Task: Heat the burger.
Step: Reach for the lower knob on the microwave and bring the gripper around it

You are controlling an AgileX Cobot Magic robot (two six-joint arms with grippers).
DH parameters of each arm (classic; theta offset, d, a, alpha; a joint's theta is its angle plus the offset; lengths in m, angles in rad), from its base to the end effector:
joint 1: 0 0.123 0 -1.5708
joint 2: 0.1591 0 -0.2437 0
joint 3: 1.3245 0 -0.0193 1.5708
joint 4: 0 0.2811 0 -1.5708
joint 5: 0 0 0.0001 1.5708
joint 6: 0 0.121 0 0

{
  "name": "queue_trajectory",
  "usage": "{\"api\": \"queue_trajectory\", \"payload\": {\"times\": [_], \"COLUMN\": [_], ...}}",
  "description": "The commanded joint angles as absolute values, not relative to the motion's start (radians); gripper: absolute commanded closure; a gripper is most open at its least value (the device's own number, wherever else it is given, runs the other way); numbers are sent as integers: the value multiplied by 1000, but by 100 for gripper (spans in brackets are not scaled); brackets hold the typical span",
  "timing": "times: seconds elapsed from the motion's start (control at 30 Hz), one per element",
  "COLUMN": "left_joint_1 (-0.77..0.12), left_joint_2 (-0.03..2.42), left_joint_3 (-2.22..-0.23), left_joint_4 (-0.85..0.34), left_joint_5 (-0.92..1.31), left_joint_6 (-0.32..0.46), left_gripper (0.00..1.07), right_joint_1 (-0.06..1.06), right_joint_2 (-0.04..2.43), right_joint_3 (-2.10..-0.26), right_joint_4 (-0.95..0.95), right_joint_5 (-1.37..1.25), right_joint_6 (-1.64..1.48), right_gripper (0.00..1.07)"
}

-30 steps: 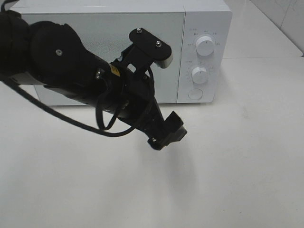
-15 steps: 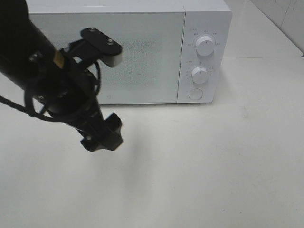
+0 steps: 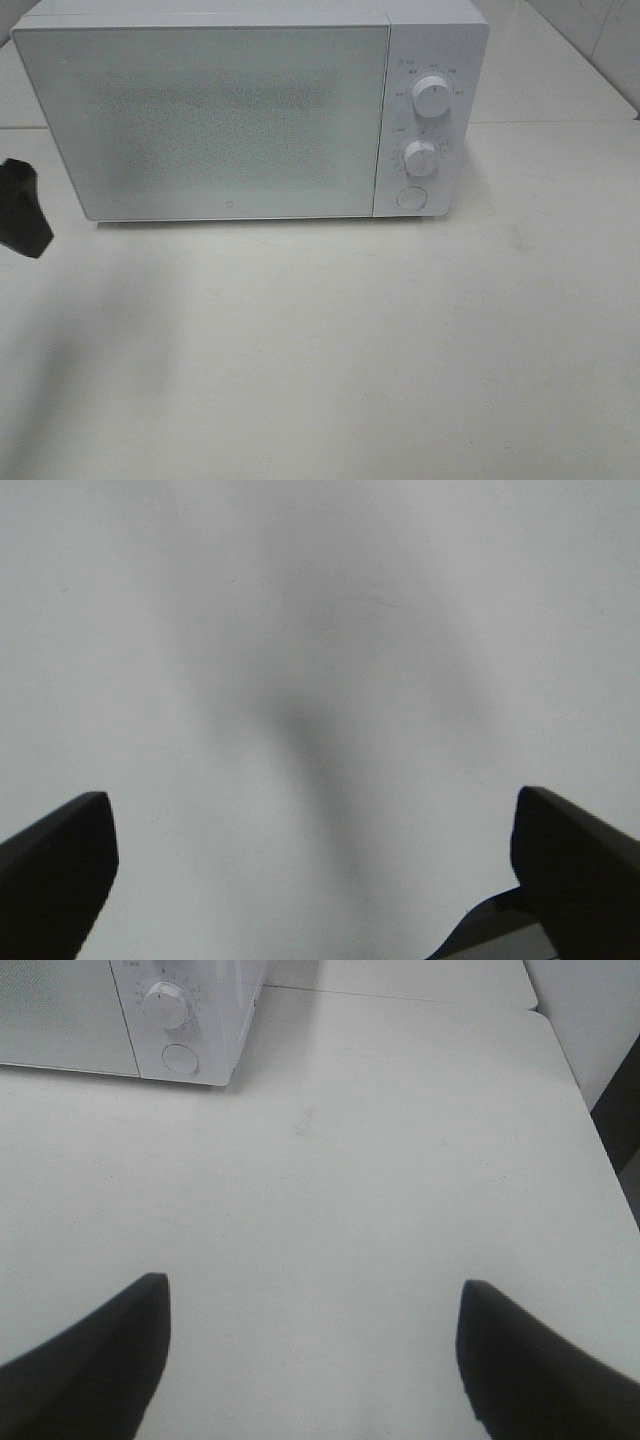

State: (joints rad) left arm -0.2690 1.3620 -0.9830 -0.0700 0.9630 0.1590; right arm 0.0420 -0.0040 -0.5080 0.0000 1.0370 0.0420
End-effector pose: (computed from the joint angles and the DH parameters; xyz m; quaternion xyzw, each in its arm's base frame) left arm 0.2876 -0.0865 0.1892 0.1947 0.9677 -0.0401 0.1553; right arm 0.0899 0.0038 0.2837 0.0000 0.8438 0.0225 0.5362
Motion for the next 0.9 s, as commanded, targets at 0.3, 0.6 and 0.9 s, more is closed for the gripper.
{"api": "queue_trajectory", "payload": {"times": [0.3, 0.6, 0.9], "left_joint_1": [-152, -152, -152], "left_joint_2": [1040, 769, 544], "left_joint_3": [-836, -624, -502], "left_joint_4": [28, 54, 45], "left_joint_5": [1066, 1070, 1042], "left_joint_6": [27, 0, -7], "left_gripper": [6, 6, 6], "right_joint_1": [42, 42, 42], "right_joint_2": [-30, -30, -30], "right_joint_3": [-506, -506, -506], "right_joint_4": [0, 0, 0], "right_joint_5": [1033, 1033, 1033], "right_joint_6": [47, 48, 48], "right_gripper": [31, 31, 31]}}
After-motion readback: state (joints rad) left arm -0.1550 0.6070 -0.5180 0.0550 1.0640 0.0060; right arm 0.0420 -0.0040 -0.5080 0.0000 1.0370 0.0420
